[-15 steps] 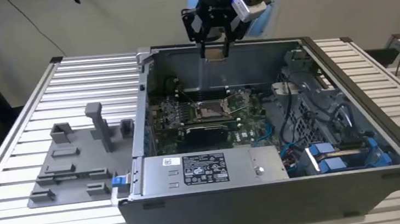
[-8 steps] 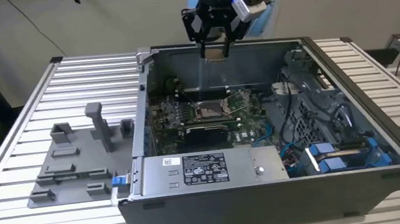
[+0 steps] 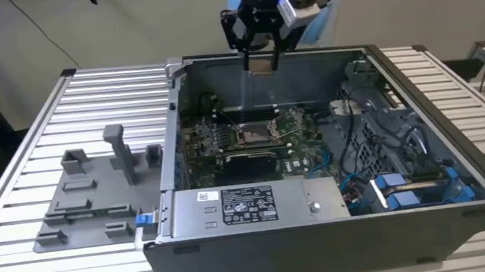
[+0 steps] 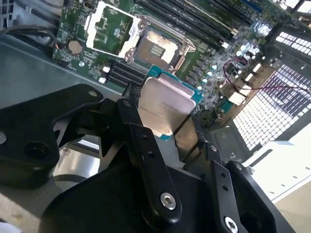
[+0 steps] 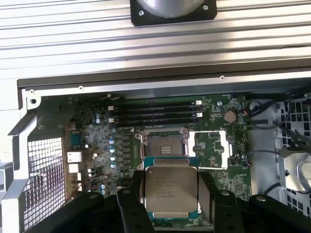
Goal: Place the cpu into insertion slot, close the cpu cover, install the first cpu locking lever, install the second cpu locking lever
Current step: 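Place the cpu into insertion slot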
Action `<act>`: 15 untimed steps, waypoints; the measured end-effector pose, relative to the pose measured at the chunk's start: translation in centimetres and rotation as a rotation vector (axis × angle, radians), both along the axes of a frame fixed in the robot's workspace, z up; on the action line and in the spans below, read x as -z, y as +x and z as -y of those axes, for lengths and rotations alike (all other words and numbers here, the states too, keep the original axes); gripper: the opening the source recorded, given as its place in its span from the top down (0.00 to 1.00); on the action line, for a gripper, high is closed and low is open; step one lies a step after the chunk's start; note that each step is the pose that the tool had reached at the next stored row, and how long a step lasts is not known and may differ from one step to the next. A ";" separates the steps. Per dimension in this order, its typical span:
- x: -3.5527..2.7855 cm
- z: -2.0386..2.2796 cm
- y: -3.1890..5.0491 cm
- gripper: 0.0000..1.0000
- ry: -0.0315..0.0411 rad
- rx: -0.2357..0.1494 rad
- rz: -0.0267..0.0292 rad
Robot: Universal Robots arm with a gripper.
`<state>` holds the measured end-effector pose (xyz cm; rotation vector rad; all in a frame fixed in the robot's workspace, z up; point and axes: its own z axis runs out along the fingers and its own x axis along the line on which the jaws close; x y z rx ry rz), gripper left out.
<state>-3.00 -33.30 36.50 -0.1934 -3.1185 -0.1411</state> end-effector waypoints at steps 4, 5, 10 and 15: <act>0.13 0.00 0.00 0.46 0.0003 0.073 0.0001; 0.17 0.00 0.00 0.46 0.0003 0.091 0.0001; 0.30 0.00 0.00 0.46 0.0001 0.177 0.0001; 0.41 0.00 0.00 0.46 0.0002 0.261 0.0002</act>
